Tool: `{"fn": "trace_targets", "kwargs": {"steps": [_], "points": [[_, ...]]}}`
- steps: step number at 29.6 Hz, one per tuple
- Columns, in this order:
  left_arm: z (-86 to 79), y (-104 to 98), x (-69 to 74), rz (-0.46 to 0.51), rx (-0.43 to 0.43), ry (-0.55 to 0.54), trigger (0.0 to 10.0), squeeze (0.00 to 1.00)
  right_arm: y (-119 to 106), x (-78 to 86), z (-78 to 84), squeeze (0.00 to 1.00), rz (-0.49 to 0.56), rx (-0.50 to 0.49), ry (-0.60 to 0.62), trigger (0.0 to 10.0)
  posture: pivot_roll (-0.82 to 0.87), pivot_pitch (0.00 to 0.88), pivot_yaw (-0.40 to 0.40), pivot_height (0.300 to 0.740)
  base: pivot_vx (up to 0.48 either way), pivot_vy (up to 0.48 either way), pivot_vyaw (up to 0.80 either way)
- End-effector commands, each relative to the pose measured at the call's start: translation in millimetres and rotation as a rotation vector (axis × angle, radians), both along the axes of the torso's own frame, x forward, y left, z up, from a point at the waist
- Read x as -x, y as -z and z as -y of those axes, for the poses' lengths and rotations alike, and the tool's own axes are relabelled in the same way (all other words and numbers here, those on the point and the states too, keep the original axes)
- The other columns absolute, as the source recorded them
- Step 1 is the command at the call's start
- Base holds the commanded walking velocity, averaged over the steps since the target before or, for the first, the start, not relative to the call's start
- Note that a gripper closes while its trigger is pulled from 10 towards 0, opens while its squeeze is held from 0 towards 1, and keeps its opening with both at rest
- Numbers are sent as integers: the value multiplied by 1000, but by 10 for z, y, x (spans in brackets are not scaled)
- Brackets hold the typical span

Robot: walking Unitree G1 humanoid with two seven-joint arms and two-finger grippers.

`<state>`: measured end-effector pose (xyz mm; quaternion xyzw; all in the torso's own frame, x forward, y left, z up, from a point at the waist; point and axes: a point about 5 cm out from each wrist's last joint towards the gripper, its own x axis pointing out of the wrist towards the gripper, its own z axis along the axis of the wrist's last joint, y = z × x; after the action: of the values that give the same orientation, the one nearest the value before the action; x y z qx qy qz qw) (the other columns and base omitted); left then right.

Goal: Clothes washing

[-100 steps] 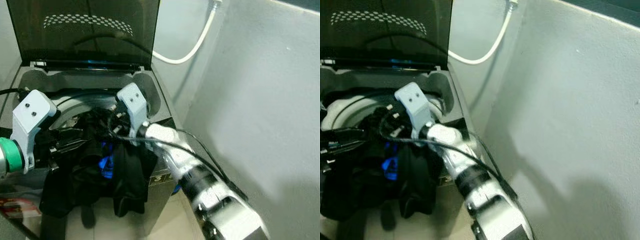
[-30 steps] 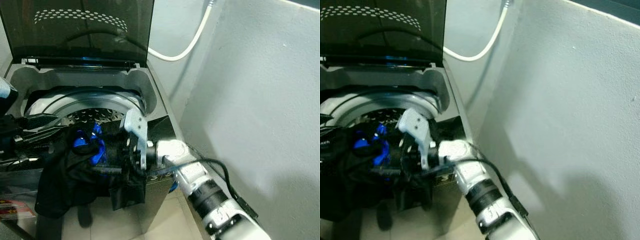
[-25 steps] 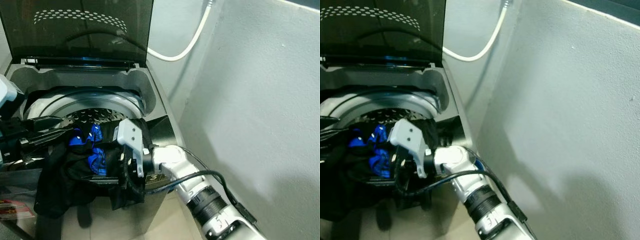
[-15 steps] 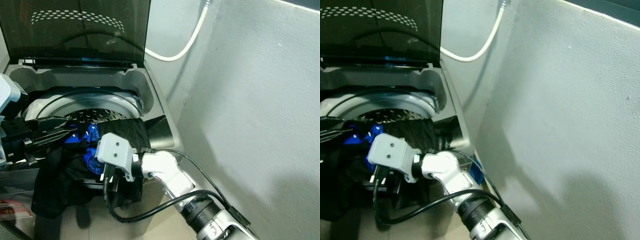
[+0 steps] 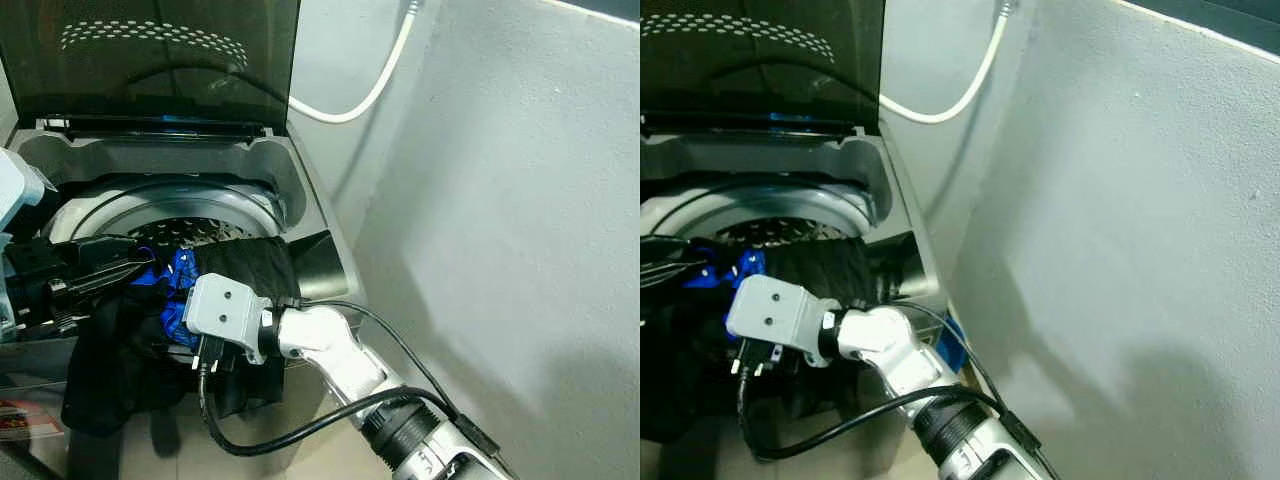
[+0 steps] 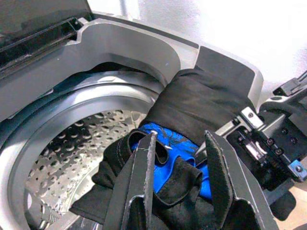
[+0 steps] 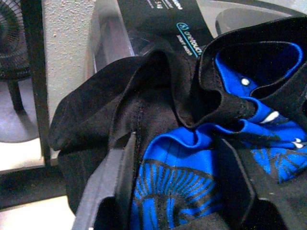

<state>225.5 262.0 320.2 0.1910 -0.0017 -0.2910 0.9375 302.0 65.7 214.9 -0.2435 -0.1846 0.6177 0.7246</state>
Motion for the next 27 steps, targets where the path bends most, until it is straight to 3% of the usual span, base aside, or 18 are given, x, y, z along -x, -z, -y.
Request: {"fn": "trace_targets", "kwargs": {"steps": [1, 20, 27], "points": [[48, 33, 4, -13, -17, 20, 10000, 0, 99, -6, 12, 0, -11, 26, 16, 0, 61, 89, -129, 740, 0, 0, 0], [49, 48, -5, -21, -29, 12, 10000, 0, 38, -82, 20, 0, 7, 12, 58, 0, 61, 88, -132, 740, 0, 0, 0], [64, 44, 6, -11, -19, 17, 10000, 0, -452, -303, 13, 0, -22, -93, 105, 0, 60, 84, -139, 740, 0, 0, 0]]}}
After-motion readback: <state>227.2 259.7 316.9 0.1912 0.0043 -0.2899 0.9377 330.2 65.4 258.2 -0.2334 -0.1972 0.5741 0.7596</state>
